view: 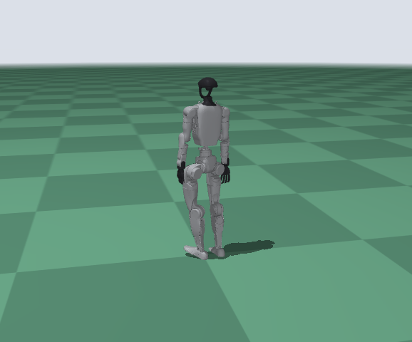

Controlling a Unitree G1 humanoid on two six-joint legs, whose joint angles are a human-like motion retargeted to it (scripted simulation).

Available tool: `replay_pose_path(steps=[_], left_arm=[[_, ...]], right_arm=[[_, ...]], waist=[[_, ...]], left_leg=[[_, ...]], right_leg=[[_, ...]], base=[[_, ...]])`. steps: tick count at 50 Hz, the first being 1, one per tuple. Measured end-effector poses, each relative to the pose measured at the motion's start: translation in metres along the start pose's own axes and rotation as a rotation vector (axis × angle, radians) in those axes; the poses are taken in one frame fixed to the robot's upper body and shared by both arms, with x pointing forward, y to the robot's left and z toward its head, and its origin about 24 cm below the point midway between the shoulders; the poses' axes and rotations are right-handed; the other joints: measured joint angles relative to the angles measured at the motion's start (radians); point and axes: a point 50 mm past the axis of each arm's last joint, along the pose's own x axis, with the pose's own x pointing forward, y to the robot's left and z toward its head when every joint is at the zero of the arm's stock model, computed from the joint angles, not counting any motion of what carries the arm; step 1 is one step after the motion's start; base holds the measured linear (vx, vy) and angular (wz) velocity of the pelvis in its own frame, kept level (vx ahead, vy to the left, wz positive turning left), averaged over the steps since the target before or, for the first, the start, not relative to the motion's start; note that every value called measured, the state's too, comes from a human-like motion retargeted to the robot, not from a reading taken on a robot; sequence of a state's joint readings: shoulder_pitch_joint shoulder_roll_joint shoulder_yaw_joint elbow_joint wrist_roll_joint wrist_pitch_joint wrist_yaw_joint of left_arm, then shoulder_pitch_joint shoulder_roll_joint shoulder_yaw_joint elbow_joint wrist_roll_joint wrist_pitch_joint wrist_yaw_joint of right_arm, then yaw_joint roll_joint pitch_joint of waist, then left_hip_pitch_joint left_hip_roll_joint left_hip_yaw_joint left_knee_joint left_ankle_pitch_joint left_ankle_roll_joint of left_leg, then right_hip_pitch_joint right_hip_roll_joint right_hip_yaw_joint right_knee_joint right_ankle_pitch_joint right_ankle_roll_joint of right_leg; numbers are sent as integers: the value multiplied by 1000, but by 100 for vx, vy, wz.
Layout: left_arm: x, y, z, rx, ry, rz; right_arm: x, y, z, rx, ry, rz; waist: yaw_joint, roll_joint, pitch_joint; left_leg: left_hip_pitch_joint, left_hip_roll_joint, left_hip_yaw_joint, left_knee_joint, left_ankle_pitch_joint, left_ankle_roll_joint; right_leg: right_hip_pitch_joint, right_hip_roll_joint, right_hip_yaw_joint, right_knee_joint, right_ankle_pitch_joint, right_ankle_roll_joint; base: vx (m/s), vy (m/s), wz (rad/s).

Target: In place motions

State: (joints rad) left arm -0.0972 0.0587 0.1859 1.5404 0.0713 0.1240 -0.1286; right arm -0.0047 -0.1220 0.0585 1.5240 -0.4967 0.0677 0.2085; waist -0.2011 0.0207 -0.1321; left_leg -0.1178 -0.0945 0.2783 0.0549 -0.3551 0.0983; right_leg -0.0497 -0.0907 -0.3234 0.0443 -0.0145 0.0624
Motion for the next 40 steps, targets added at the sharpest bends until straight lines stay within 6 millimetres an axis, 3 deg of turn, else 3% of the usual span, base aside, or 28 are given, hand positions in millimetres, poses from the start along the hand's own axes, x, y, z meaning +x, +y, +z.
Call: replay_pose_path(steps=[3,8,11,15,21,27,31,35,40], left_arm=[[-6,7,40,94,-118,32],[-18,6,88,160,-282,58],[-21,2,101,146,-339,52],[-19,-2,96,124,-340,31],[-5,-3,43,92,-169,-1],[2,-2,-57,-56,121,-24],[-7,-2,-121,-173,297,-44],[-22,1,-171,-241,431,-46],[-32,0,-199,-290,504,-40]], right_arm=[[-1,2,-44,104,128,-8],[-9,2,-93,226,273,-60],[-12,3,-106,285,310,-81],[-11,5,-102,319,300,-86],[-2,2,-53,245,163,-59],[-4,-7,40,11,-109,-48],[-18,-9,102,-150,-299,-52],[-36,-4,151,-252,-461,-55],[-51,5,182,-291,-586,-37]], waist=[[23,3,6],[21,7,6],[23,11,8],[26,16,9],[40,24,7],[53,26,10],[52,25,12],[47,24,16],[43,20,20]], left_leg=[[-5,1,41,-8,10,21],[-7,3,46,-7,3,18],[-9,5,51,-7,2,18],[-11,4,49,-6,2,17],[-9,1,46,-8,5,17],[2,-5,46,-13,8,15],[10,-7,47,-19,10,14],[14,-7,48,-22,12,13],[21,-5,52,-26,14,12]], right_leg=[[-3,18,42,-2,5,-4],[-13,17,45,0,7,-4],[-17,16,47,2,7,-4],[-18,15,45,2,6,-5],[-16,15,47,1,5,-6],[-13,15,55,4,6,-9],[-13,17,64,6,8,-11],[-13,19,69,6,11,-13],[-10,22,71,5,13,-14]], base=[[0,-1,3],[1,1,-13],[0,0,0],[0,0,0],[0,0,0],[0,0,0],[0,0,0],[0,0,0],[0,0,0]])
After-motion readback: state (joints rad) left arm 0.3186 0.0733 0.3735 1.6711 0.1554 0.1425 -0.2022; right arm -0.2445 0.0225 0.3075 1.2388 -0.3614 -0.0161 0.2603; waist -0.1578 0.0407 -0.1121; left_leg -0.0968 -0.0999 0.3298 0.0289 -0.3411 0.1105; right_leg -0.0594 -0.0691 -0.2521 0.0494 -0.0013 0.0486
